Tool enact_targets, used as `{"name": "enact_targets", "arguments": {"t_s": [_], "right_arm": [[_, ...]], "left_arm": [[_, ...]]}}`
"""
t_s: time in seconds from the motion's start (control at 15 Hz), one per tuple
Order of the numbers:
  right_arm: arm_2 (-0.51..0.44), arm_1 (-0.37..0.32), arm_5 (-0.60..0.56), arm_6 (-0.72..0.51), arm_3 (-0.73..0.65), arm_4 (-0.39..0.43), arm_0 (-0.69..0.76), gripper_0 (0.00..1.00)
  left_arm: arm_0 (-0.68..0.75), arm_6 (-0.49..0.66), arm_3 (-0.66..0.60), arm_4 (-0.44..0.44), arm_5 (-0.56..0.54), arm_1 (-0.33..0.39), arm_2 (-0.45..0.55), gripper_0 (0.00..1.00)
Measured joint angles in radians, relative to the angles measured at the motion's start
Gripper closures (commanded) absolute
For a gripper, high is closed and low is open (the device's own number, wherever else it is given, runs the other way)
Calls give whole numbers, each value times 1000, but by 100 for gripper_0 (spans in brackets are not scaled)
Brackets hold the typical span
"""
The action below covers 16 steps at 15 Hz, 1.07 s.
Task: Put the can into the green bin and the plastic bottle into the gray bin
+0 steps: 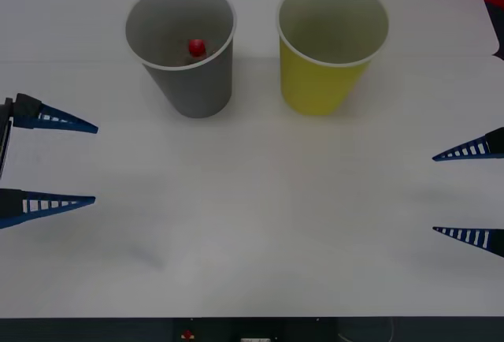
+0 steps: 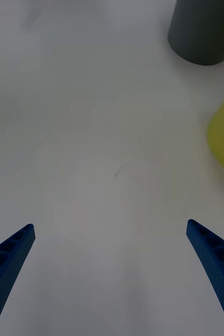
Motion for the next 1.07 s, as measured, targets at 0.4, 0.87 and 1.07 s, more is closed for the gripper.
{"name": "enact_targets", "arguments": {"t_s": [0.4,0.87,1.07], "right_arm": [[0,0,0,0,0,0,0,0],[0,0,0,0,0,0,0,0],[0,0,0,0,0,0,0,0]], "left_arm": [[68,-34,-95,-77,0,-82,86,0],[119,-43,-189,-167,0,-83,77,0],[120,-45,-201,-207,0,-79,75,0]]}}
